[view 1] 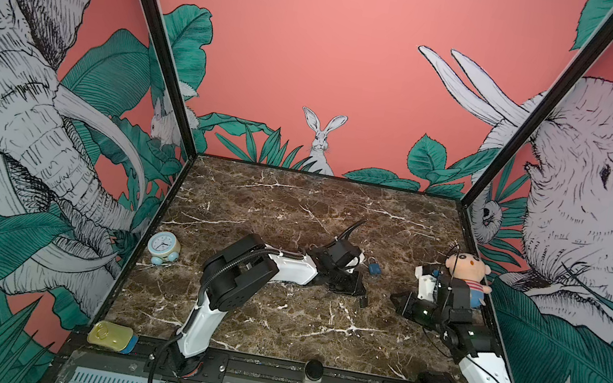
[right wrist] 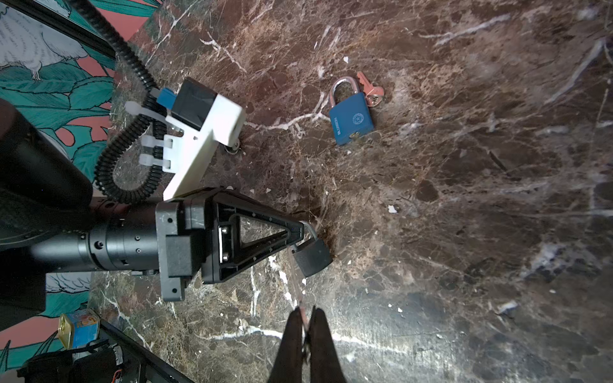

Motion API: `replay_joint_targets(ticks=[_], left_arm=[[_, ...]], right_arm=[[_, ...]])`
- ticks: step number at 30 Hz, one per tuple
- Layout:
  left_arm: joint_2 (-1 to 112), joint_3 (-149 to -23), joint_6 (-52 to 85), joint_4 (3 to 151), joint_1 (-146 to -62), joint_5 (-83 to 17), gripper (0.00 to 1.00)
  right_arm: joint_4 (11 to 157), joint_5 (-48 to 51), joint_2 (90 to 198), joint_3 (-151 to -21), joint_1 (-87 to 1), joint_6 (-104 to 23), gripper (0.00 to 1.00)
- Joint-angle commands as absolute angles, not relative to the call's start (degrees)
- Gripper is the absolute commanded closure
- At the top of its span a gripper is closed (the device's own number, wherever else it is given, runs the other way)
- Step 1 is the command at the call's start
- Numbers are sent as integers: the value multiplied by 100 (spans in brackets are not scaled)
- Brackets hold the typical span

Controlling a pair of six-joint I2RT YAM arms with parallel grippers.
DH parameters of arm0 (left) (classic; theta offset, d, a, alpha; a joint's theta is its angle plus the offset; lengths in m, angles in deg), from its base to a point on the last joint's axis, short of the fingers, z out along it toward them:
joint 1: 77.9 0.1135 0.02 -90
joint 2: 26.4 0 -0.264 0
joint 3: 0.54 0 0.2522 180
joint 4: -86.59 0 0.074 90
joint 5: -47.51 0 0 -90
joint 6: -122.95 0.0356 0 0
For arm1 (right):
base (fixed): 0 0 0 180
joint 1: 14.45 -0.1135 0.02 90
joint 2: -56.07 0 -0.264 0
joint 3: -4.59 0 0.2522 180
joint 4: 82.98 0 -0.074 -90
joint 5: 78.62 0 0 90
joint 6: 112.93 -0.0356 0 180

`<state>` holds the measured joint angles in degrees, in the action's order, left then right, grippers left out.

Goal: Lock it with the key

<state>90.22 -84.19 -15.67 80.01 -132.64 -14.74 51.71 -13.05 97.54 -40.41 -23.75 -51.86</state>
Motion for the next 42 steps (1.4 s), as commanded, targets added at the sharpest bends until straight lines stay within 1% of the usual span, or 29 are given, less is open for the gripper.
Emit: replay_joint_targets(ticks=[1, 3, 10, 14, 19, 23, 26, 31, 36, 42], left_arm=[[8988, -8588, -1583, 7996, -13292, -1546, 73], [8984, -8639, -1551, 7860, -13292, -1592, 71], [8768, -8603, -1462, 7553, -13230, -2030, 70], [8443, -8316, -1465, 7702, -13106, -2146, 69], [7868, -8022, -1124, 7884, -12960, -2298, 70], [7182, -7709, -803, 7934, -12885, -2751, 70], [6608, -7422, -654, 7907, -12786, -3117, 70], [5808, -7007, -505, 7756, -12498, -3327, 69], [5357, -6726, -405, 7594, -12320, -3575, 68], [5218, -6565, -410, 7582, -12274, -3617, 68]], right_arm=[[5237, -1292, 9729, -4090, -2349, -5131, 100], [5239, -1299, 9729, -4101, -2350, -5126, 100], [5100, -1212, 9747, -4151, -2350, -5036, 100], [5181, -1312, 9764, -4022, -2348, -5082, 100], [5525, -1352, 9882, -3724, -2359, -5242, 100], [5658, -1341, 10224, -3688, -2367, -5089, 100], [6046, -1427, 10540, -3534, -2386, -5186, 100], [6509, -1364, 10975, -3497, -2495, -5254, 100], [6965, -1275, 11399, -3456, -2663, -5382, 100], [7303, -1055, 11925, -3477, -2867, -5446, 100]])
